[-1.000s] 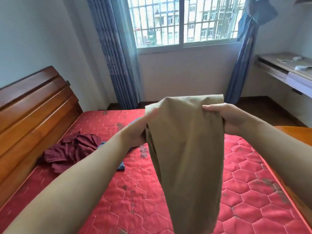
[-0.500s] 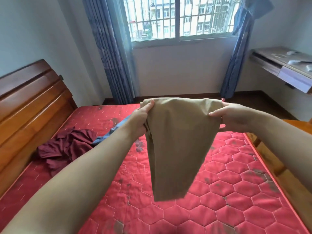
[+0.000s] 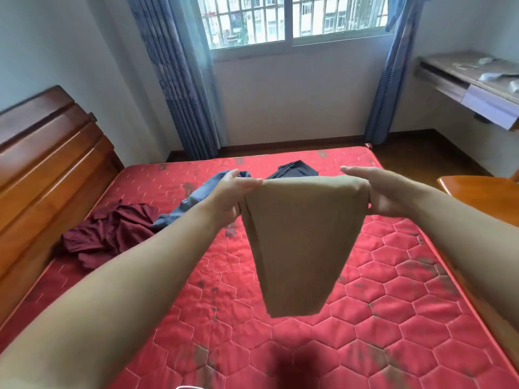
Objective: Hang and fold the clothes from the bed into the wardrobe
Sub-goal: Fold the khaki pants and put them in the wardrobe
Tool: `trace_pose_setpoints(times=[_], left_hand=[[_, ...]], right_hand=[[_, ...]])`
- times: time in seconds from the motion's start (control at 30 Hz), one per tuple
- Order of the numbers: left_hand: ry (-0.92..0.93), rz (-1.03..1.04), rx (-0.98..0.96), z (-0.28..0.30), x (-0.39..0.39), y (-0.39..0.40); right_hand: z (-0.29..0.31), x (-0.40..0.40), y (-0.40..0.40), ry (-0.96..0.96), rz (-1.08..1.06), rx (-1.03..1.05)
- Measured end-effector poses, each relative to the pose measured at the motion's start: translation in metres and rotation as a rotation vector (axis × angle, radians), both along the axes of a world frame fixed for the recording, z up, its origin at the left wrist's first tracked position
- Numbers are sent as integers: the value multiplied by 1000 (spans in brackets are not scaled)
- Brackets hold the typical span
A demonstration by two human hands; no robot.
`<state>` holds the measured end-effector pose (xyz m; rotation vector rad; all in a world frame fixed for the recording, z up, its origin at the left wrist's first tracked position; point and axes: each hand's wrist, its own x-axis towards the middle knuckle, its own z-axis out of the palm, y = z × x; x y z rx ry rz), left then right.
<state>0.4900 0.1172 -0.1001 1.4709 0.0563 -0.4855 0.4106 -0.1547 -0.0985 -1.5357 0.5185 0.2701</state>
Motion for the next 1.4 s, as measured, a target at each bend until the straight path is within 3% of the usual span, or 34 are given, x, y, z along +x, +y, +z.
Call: trace_pose_setpoints(times=[0.07, 0.13, 0.3, 0.4, 0.5, 0.7, 0.83, 0.97, 1.07, 1.2, 1.4], left_hand=[[-46, 46, -98, 5, 1, -5], [-67, -24, -108, 12, 1, -8], [-23, -314, 233, 26, 1, 0], [8, -287, 332, 22, -5, 2], [82, -214, 321, 1, -10, 8], [344, -483, 437, -24, -10, 28], [261, -506, 375, -43, -17, 27], [160, -369, 206, -49, -18, 8], [102, -341, 152, -44, -17, -4], [38, -452, 220, -34, -16, -18], [5, -277, 221, -42, -4, -25]], right_hand=[[-1, -9, -9, -39, 134, 54], [-10, -13, -19, -76, 122, 77], [-14, -15, -16, -156, -87, 99], [-7, -22, -12, -169, 48, 217], [0, -26, -9, -82, 297, 62], [-9, -15, 16, -46, 48, -82], [-14, -17, 21, 40, 50, -361], [-18, -20, 8, 122, -4, -465], [-26, -23, -5, 55, -103, -489], [-29, -26, -14, -71, -113, -379], [-24, -28, -23, -147, -129, -86]])
